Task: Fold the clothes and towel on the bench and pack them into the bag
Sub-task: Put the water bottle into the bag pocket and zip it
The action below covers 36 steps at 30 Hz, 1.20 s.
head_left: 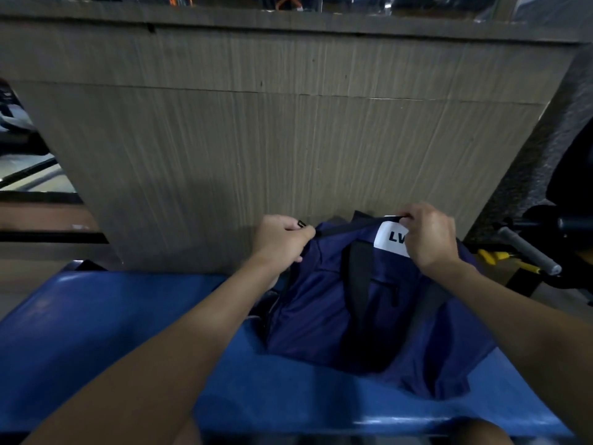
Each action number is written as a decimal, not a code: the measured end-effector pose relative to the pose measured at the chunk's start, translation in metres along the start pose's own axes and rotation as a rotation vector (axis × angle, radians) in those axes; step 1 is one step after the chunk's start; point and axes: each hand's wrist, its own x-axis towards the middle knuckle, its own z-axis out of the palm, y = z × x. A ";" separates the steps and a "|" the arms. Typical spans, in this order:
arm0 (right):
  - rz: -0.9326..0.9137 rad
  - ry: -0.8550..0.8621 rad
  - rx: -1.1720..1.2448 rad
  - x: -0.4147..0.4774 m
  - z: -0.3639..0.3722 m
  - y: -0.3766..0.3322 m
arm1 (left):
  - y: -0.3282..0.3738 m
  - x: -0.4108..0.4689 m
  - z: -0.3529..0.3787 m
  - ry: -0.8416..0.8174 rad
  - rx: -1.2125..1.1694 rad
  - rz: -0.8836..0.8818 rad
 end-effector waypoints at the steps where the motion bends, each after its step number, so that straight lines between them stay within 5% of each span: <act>1: 0.016 -0.012 -0.010 -0.004 0.001 0.000 | -0.002 -0.001 0.000 -0.015 -0.016 -0.012; 6: -0.047 -0.105 -0.051 -0.028 0.012 -0.008 | -0.026 -0.006 -0.012 0.015 -0.051 -0.074; 12: -0.328 -0.093 0.017 -0.070 0.030 -0.051 | -0.064 -0.018 -0.037 0.098 -0.020 -0.031; 18: -0.457 -0.164 0.181 -0.125 0.060 -0.104 | -0.132 -0.055 -0.061 0.041 0.365 0.033; 25: -0.341 -0.257 0.219 -0.198 0.113 -0.135 | -0.194 -0.089 -0.056 -0.165 0.762 -0.113; 36: -0.128 -0.314 0.144 -0.227 0.143 -0.144 | -0.223 -0.091 -0.046 -0.094 0.571 0.003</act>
